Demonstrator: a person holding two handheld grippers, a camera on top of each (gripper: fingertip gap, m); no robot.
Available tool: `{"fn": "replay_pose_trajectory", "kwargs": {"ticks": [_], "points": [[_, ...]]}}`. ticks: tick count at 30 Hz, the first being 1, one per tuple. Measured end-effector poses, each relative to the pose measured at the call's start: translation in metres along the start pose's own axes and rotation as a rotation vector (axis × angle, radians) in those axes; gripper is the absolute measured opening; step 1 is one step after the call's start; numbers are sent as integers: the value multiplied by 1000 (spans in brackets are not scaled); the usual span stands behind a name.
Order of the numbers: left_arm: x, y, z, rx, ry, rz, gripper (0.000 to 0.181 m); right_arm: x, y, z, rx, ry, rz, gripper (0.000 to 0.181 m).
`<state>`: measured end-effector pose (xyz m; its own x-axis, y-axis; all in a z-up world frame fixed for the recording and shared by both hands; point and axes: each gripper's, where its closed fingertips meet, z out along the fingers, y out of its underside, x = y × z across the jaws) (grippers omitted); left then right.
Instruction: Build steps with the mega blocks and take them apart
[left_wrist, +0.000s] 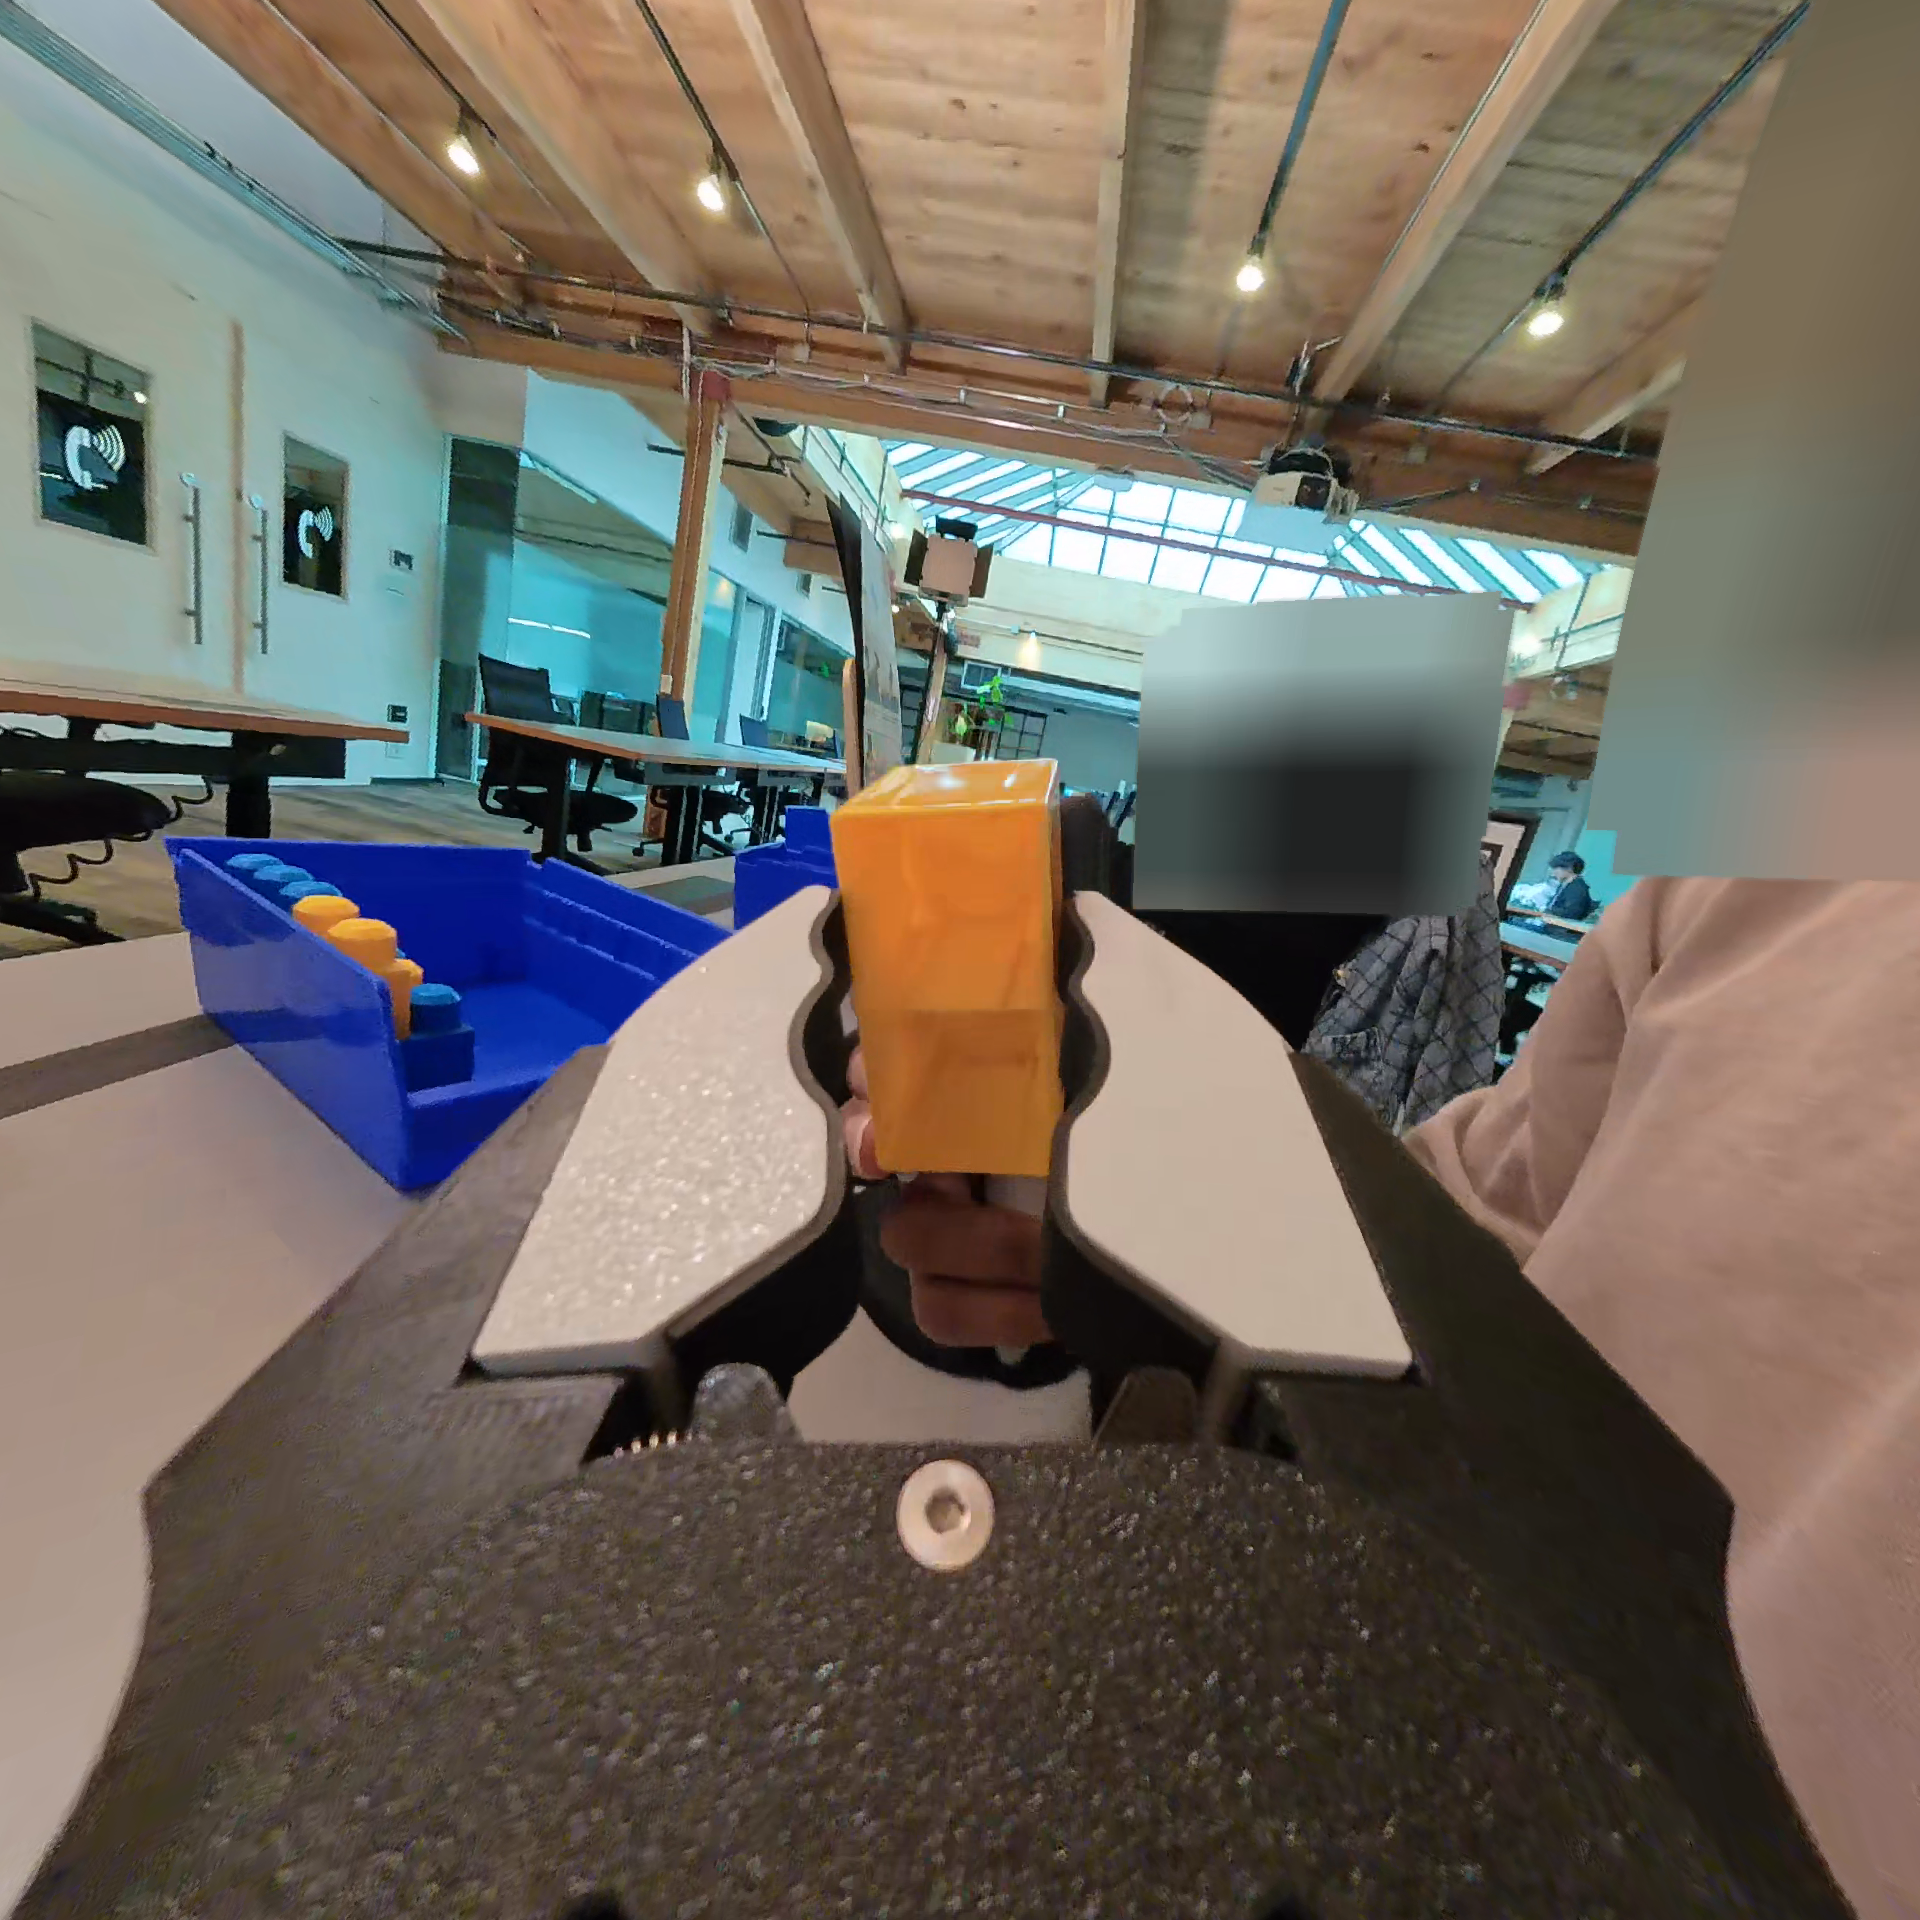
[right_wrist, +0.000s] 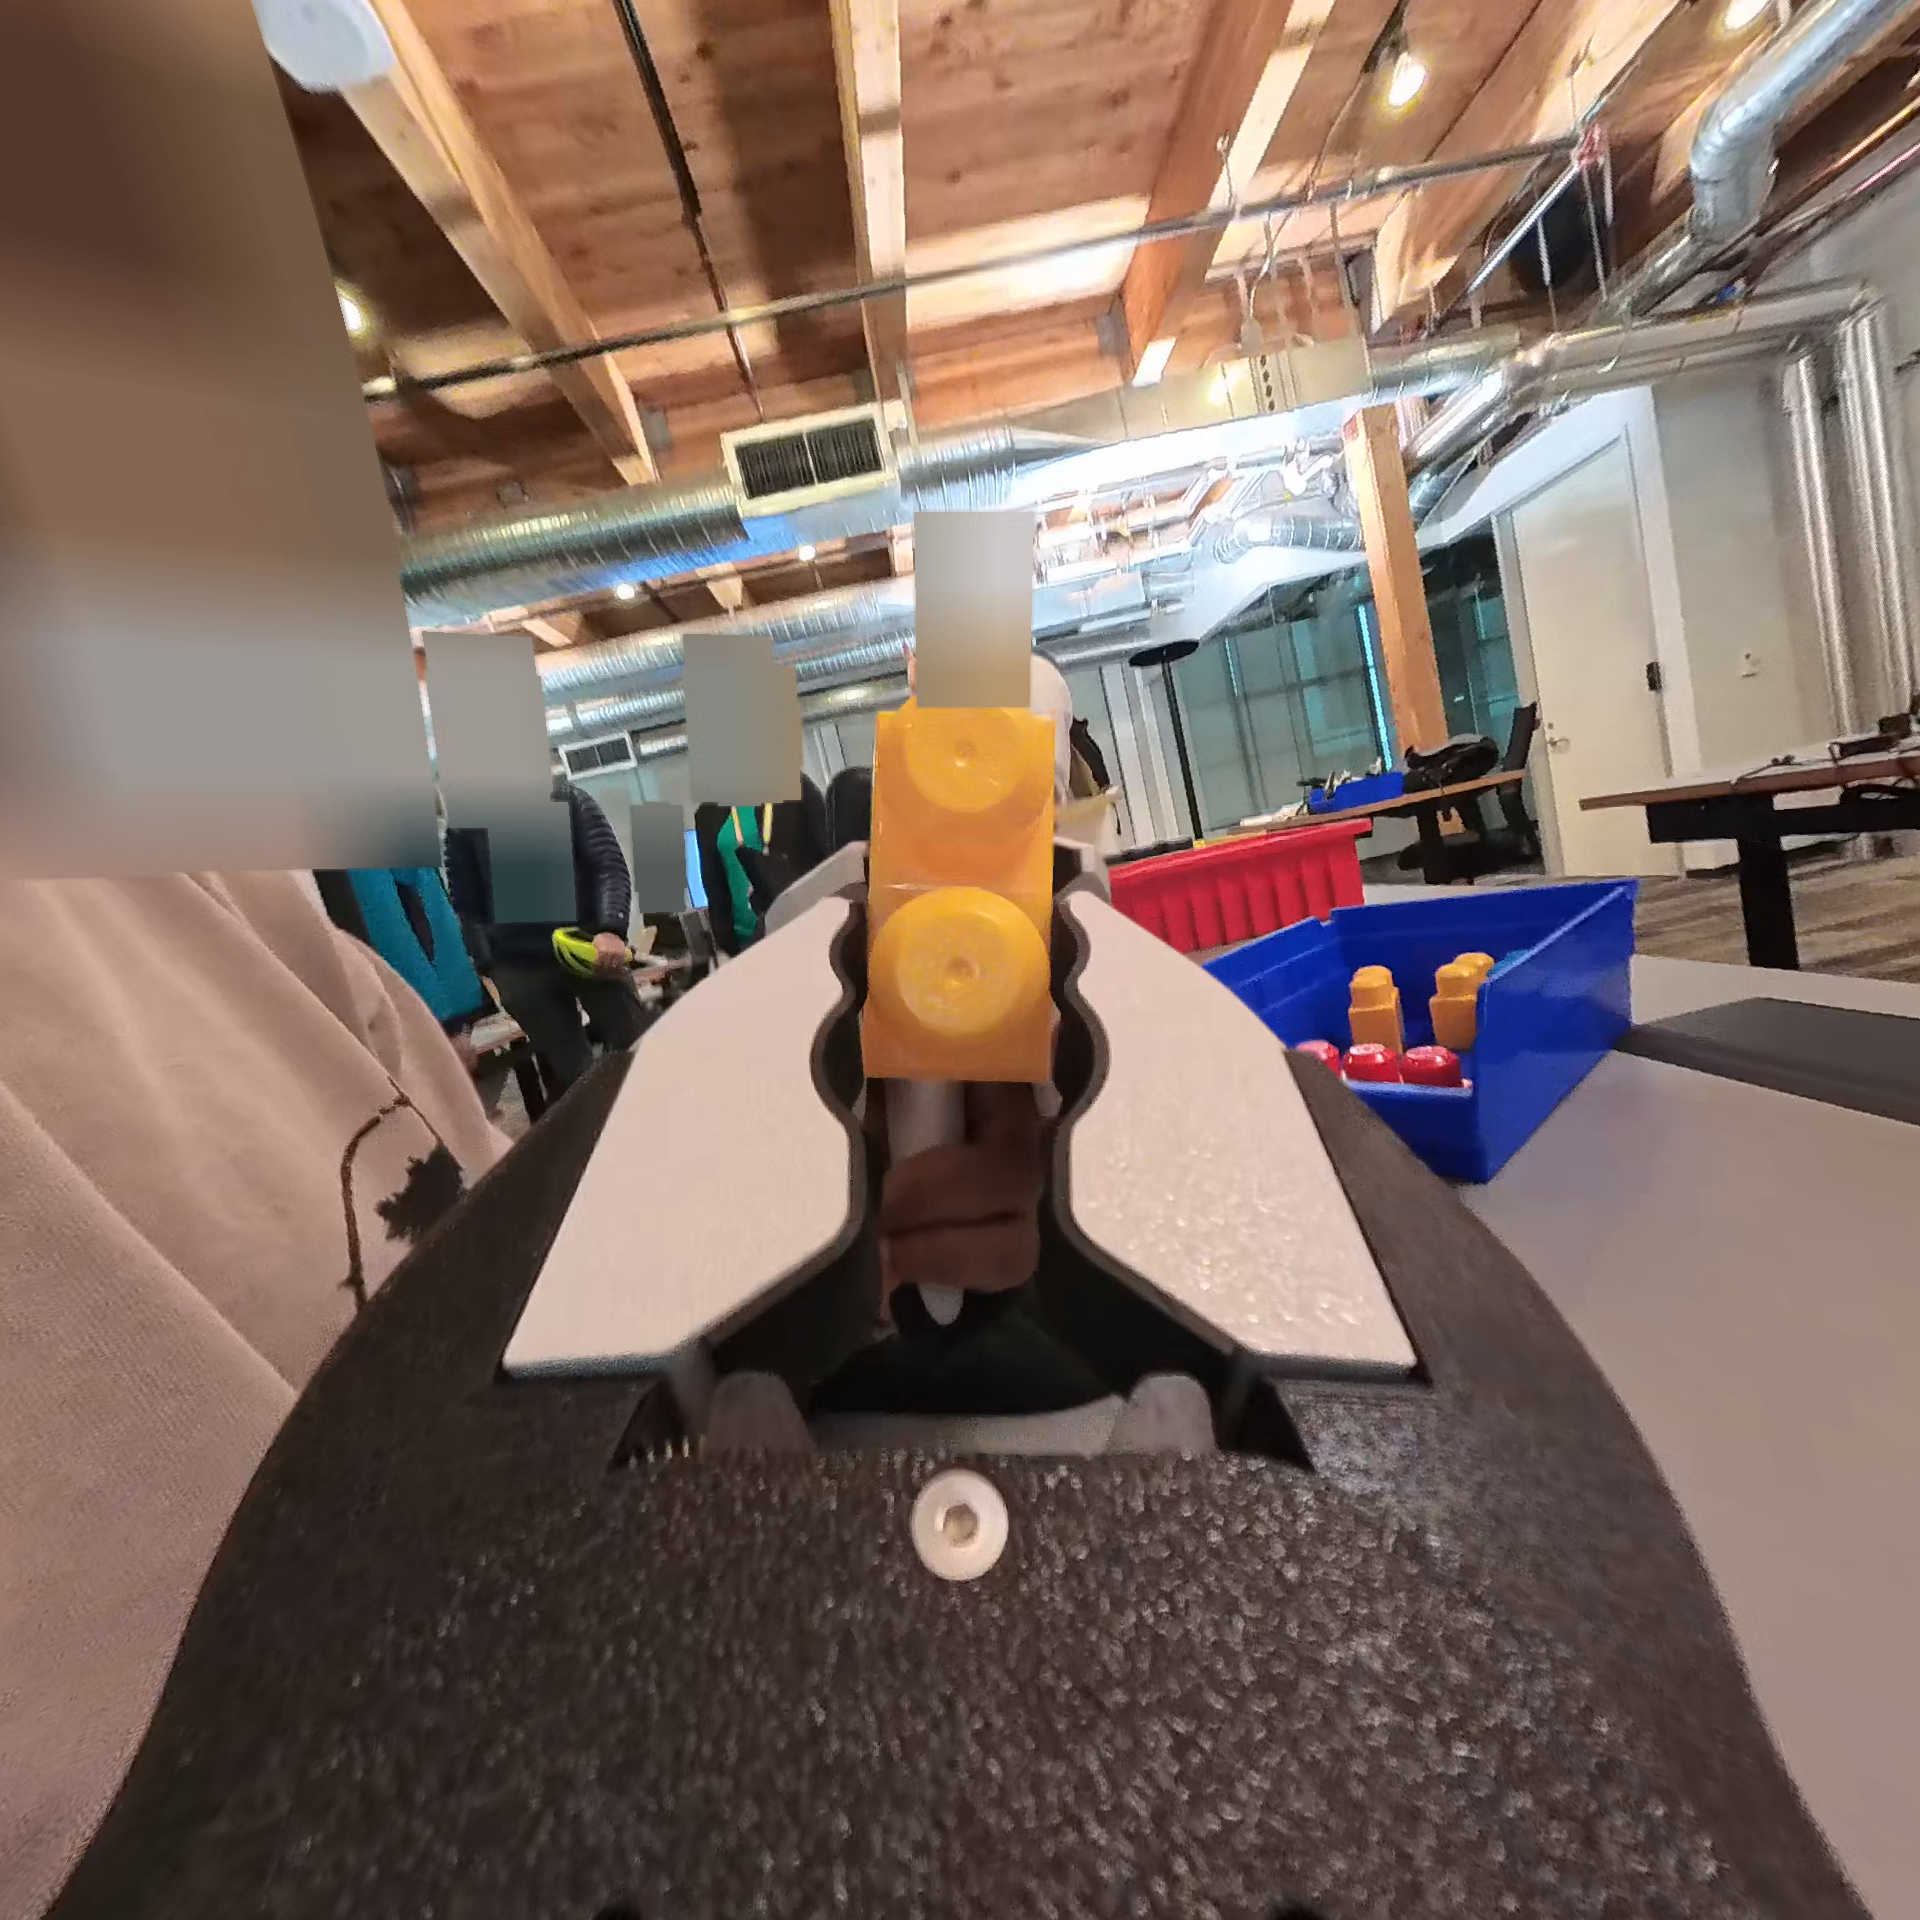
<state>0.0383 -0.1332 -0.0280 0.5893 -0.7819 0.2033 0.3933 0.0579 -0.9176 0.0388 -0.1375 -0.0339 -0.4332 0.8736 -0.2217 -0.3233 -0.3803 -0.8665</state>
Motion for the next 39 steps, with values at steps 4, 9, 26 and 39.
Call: {"fn": "replay_pose_trajectory", "kwargs": {"ticks": [4,9,26,39], "points": [[-5,-5,-15,-22,-16,66,38,3,12,4,-189,15,-49,33],[-31,-35,-53,5,-117,154,38,48,39,-5,-726,153,-212,44],[-92,-38,-98,-85,-522,337,38,125,171,-27,-1490,66,-240,40],[-83,-33,-83,-67,-484,285,38,99,38,22,-637,-69,-212,35]]}}
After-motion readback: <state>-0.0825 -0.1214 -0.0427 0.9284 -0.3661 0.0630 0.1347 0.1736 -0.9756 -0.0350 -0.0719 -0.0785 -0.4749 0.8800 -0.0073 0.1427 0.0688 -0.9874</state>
